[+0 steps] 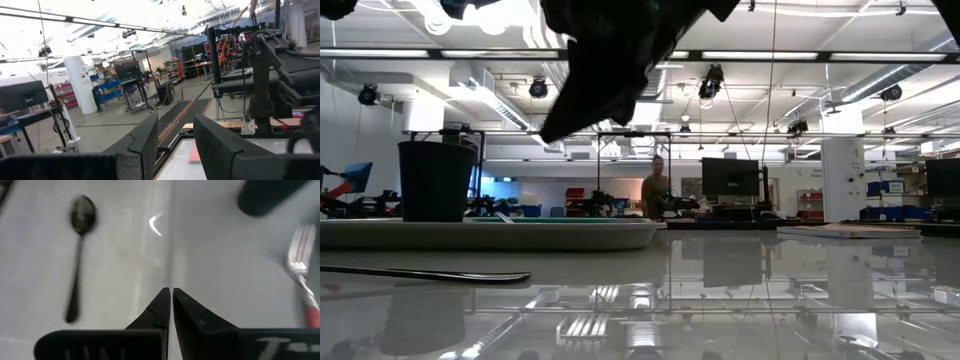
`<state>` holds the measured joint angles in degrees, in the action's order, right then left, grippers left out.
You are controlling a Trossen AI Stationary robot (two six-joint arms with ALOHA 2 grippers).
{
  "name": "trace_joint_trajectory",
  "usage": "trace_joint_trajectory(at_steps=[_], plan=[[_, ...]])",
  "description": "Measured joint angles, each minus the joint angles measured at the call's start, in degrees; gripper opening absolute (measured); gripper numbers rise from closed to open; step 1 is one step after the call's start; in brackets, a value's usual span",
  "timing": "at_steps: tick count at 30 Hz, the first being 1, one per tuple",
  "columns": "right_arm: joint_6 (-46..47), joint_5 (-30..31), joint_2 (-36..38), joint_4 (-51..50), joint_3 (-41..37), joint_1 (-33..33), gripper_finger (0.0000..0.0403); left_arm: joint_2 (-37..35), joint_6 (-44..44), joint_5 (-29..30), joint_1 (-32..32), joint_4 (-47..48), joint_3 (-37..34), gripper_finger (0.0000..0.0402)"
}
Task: Pick and place plate/cup/fork/spoon on tray
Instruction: Put the black spoon to the bottom of the pink fork on the gray serving tray
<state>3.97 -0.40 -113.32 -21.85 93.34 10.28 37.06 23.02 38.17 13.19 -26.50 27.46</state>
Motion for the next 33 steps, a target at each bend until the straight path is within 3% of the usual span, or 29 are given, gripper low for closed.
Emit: trace_joint_trajectory(at_steps=[13, 24, 33], plan=[[1.25, 0.49, -3.52, 11.12, -0.02, 6.40, 0.0009, 0.54, -0.38, -0.31, 0.04, 0.04, 0.00, 0.0108], [4.19, 0.46, -10.27, 19.29, -0.07, 8.59, 0.0009, 0.73, -3.20, -0.46, 0.07, -0.08, 0.00, 0.0108], [6.77, 0.59, -11.15, 21.51, -0.07, 8.77, 0.0014, 1.16, -3.20, -0.50, 0.07, 0.11, 0.00, 0.0108]])
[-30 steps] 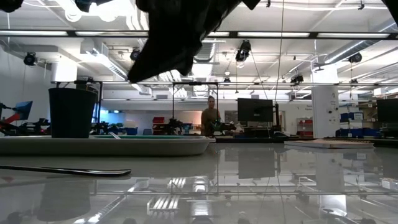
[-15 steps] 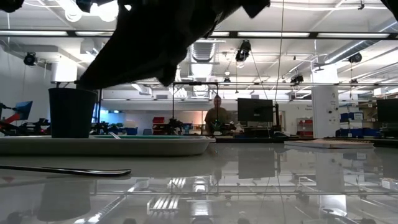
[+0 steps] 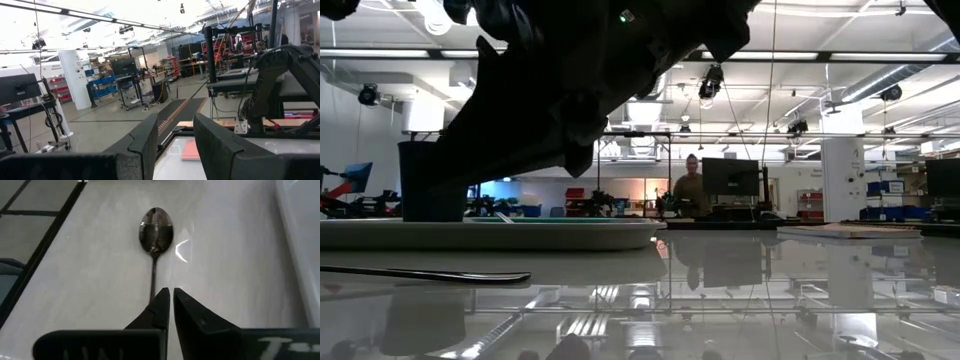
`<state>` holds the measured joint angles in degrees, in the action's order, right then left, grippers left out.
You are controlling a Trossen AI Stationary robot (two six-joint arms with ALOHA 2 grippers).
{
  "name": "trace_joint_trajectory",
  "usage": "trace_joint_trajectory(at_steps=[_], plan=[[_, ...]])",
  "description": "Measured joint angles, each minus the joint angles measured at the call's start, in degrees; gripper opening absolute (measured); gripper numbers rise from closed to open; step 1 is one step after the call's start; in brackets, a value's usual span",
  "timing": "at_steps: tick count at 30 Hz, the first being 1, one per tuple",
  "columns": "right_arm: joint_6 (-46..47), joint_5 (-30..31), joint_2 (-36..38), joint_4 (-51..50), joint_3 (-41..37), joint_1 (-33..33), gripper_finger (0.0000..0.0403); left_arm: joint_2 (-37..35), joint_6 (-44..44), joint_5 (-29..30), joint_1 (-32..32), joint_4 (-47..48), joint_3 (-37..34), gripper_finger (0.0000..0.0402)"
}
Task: Pick and place plate/cup/fork/spoon on tray
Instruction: Put the black spoon to the bottom of the pink fork on the gray serving tray
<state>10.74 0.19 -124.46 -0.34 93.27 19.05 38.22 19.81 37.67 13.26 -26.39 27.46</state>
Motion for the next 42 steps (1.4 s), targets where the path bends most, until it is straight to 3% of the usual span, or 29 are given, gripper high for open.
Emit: trace_joint_trajectory(at_steps=[4, 13, 19, 32, 42], plan=[[-0.27, 0.09, -0.11, 1.20, 0.00, 0.83, 0.0042, -0.07, 0.00, 0.02, 0.00, -0.11, 0.00, 0.0108], [-1.42, 8.08, -3.61, 4.15, 0.04, 2.99, 0.0147, 0.04, 0.00, 0.02, 0.00, -0.06, 0.00, 0.0108], [-1.42, 8.39, -5.57, 7.62, 0.83, 2.94, 0.0178, 0.33, -0.07, 0.04, 0.00, -0.07, 0.00, 0.0108], [-1.60, 2.91, -9.18, 15.29, 1.03, 1.61, 0.0159, 0.69, -0.07, 0.07, 0.02, 0.02, 0.00, 0.0108], [-2.45, 2.82, -9.60, 15.69, 1.03, 1.18, 0.0082, 0.69, -0.07, 0.07, 0.04, -0.07, 0.00, 0.0108]])
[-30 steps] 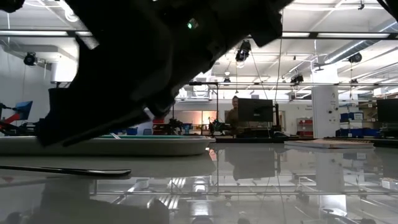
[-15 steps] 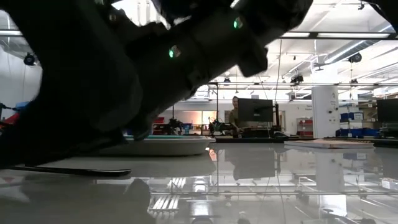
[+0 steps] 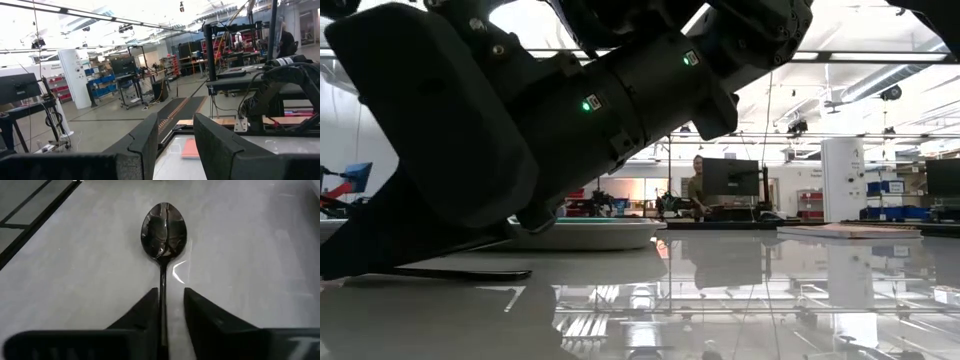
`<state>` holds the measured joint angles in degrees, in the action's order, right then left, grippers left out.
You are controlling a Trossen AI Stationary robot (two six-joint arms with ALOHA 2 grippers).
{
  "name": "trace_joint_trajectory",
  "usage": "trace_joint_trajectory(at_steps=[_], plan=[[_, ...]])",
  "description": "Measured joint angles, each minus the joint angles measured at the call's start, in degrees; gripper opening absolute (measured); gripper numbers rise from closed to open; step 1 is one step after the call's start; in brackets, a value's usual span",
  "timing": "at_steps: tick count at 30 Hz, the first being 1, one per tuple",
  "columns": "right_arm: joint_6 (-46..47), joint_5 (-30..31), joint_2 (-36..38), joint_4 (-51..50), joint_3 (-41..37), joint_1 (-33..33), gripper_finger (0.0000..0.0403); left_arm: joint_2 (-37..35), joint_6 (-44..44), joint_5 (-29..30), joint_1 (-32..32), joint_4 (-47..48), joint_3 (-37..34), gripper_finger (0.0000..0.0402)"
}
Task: Pick and place plate/cup/fork/spoon on tray
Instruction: Put the black spoon to the bottom of the pink fork on the gray serving tray
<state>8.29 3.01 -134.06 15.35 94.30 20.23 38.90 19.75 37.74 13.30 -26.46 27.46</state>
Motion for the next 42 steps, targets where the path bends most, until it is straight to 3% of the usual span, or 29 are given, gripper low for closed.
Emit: trace_joint_trajectory(at_steps=[5, 17, 23, 28, 31, 37, 42], plan=[[0.76, -1.52, 0.01, -0.02, 0.00, -0.09, 0.0017, 0.02, 0.00, 0.00, 0.00, 0.02, 0.00, 0.0108], [-0.93, -1.95, 2.66, -0.20, -0.02, 0.47, 0.0009, 0.06, -0.07, 0.00, -0.02, -0.01, 0.00, 0.0108], [-3.65, -0.87, 8.58, -9.54, -0.16, -0.08, 0.0009, 0.06, -0.07, 0.00, -0.04, 0.00, 0.00, 0.0108], [-7.11, 5.60, 13.55, -17.87, -1.69, -1.77, 0.0009, 0.06, -0.07, 0.00, -0.04, 0.01, 0.00, 0.0108], [-8.31, 6.09, 16.22, -20.05, -3.87, -3.84, 0.0009, 0.06, -0.07, 0.00, -0.04, 0.02, 0.00, 0.0108], [-11.27, 5.81, 20.06, -16.64, -11.23, -9.45, 0.0009, 0.08, -0.05, 0.00, -0.04, 0.01, 0.00, 0.0108], [-10.73, 0.46, 20.81, -5.40, -19.46, -14.38, 0.0009, 0.08, -0.04, 0.00, -0.04, 0.00, 0.00, 0.0108]])
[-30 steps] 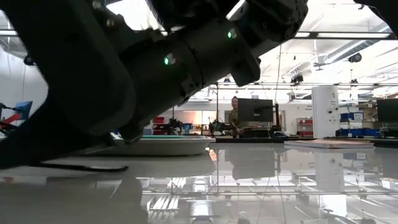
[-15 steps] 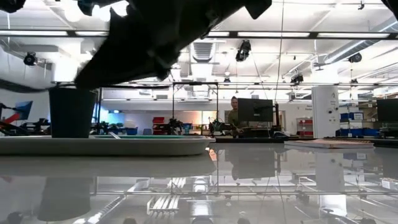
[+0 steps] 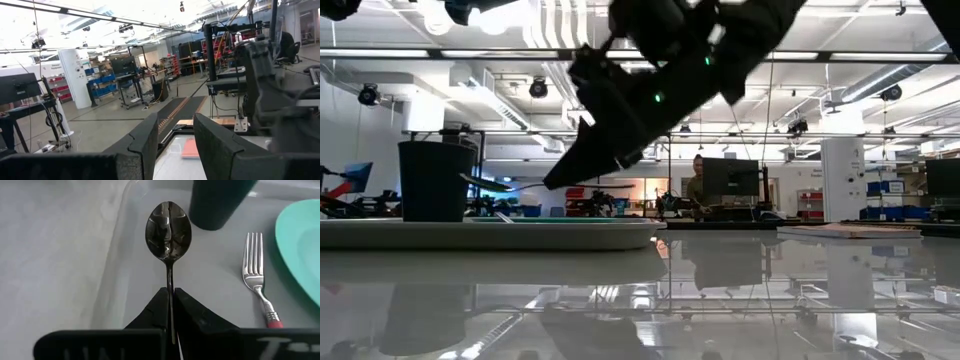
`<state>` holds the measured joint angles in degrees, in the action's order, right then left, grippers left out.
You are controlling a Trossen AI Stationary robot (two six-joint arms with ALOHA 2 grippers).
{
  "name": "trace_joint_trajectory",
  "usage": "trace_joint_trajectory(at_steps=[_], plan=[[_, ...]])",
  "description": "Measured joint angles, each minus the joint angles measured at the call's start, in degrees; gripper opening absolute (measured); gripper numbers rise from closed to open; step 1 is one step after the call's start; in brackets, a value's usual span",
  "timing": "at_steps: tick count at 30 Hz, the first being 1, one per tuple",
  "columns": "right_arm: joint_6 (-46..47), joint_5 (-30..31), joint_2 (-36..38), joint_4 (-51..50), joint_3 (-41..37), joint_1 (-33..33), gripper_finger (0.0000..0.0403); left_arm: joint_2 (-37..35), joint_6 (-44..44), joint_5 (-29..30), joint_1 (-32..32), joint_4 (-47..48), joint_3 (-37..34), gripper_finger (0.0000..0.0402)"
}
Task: Pick and place plate/cup/fork/spoon on tray
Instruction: Put the black spoon to the bottom of the pink fork on the gray serving tray
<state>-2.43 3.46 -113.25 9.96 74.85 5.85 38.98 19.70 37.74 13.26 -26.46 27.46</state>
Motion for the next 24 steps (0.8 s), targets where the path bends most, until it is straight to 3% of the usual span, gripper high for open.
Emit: trace_joint_trajectory(at_steps=[8, 24], plan=[[-0.07, -4.81, -0.12, 9.30, -4.90, -4.87, 0.0009, -0.02, 0.09, 0.00, 0.00, 0.00, 0.00, 0.0108], [0.37, -3.58, -4.70, 11.34, -5.11, -5.38, 0.0009, 0.00, 0.09, 0.00, 0.00, 0.00, 0.00, 0.0108]])
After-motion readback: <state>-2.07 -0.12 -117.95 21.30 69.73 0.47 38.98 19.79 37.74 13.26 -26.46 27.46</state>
